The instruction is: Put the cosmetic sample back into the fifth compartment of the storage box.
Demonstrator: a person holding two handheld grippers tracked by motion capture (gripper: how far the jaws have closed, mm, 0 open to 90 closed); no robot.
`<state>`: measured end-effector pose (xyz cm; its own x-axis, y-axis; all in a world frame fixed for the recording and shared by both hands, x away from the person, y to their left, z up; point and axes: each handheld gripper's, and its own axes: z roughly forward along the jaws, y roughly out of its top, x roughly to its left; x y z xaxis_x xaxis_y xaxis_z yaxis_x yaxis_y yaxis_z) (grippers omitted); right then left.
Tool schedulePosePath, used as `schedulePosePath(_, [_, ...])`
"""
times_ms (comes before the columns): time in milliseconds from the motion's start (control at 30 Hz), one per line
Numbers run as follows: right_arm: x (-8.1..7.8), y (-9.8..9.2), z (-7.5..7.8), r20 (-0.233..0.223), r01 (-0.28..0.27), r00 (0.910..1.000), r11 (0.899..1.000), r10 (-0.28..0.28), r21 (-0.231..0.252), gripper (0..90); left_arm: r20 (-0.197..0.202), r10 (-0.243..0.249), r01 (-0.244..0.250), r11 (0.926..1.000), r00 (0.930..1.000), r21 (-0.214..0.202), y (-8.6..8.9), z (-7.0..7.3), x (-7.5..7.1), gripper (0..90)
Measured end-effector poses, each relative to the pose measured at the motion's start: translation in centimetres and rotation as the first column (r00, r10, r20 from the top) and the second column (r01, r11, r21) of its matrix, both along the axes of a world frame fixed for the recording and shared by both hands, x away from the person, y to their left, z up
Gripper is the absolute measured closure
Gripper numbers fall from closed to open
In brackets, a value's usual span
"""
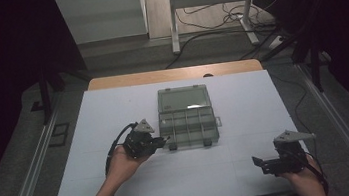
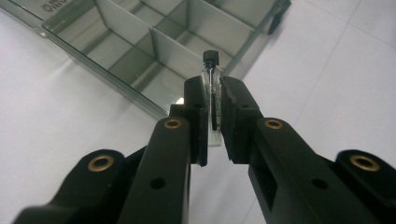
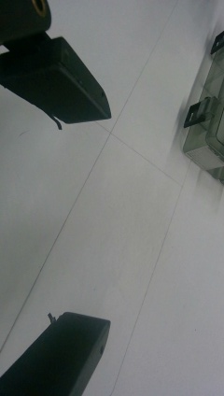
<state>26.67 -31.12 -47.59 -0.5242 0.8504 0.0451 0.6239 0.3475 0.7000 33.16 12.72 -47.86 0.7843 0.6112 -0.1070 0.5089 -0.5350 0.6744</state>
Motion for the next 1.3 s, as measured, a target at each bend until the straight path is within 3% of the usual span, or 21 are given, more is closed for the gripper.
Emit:
schedulePosePath(500, [0.0, 0.0, 0.0, -0.002, 0.0, 1.0, 1.0, 0.0, -0.001, 2.5, 0.009, 0.034, -0.034, 0.9994, 0.9994, 0.011, -0.7, 0.0, 2.0, 81.0])
schedulePosePath(1133, [0.0, 0.0, 0.0, -0.004, -0.003, 1.0, 1.0, 0.003, -0.001, 2.5, -0.006, 0.071, -0.07, 0.9964, 0.9975, 0.048, -1.6, -1.4, 4.1, 80.6])
schedulePosePath(1267, [0.0, 0.0, 0.0, -0.004, -0.004, 1.0, 1.0, 0.004, -0.001, 2.5, -0.02, 0.076, -0.076, 0.9966, 0.9969, 0.034, -1.6, -1.8, 4.1, 79.6])
schedulePosePath(1300, [0.0, 0.0, 0.0, -0.004, -0.004, 1.0, 1.0, 0.004, -0.001, 2.5, -0.019, 0.075, -0.074, 0.9968, 0.997, 0.028, -1.6, -1.8, 4.1, 75.6])
